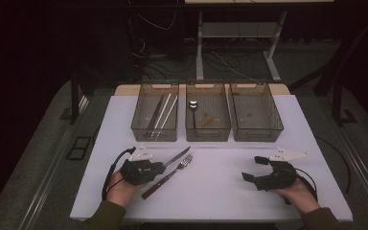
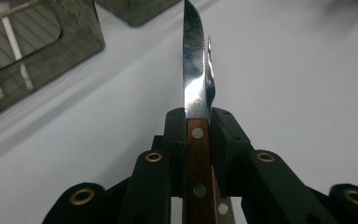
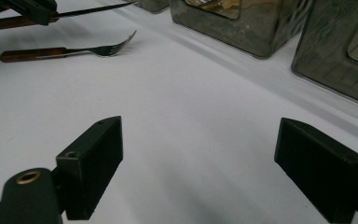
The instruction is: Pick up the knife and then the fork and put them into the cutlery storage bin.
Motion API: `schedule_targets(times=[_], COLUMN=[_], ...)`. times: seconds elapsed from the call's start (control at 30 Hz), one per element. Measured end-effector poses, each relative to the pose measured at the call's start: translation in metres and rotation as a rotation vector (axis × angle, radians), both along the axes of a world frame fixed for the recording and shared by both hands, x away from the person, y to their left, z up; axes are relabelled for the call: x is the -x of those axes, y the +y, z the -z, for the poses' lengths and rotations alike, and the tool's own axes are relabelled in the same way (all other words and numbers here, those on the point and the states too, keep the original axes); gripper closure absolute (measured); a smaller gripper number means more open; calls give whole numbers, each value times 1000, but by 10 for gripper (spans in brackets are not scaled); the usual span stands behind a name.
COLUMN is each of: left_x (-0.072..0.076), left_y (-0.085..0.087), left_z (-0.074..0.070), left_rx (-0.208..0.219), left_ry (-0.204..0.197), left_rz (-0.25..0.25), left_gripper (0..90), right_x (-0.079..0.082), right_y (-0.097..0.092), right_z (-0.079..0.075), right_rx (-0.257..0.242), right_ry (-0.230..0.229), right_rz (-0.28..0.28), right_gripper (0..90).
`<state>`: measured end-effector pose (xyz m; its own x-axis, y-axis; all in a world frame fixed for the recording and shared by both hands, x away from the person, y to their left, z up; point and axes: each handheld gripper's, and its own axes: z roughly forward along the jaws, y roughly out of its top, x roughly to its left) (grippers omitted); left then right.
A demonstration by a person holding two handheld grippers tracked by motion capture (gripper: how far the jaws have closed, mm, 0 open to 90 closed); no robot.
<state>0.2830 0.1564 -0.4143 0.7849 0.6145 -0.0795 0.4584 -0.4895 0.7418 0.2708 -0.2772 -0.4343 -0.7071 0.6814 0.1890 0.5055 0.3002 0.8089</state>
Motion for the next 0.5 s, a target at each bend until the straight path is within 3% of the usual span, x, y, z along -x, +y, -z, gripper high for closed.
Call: schedule_targets(times=[0.2, 0.5], left_x=[-2, -7], left_y=[-10, -30], left_z=[-9, -21], left_rx=[42, 89], left_ry=[-21, -71], left_rz=[-18, -40], left_gripper=[766, 767], right_x=[-5, -20], right_y=[1, 14], right_z=[-10, -25], right_rx=[9, -37], right_ry=[15, 24], right_rz=[23, 14], right_gripper=[116, 117])
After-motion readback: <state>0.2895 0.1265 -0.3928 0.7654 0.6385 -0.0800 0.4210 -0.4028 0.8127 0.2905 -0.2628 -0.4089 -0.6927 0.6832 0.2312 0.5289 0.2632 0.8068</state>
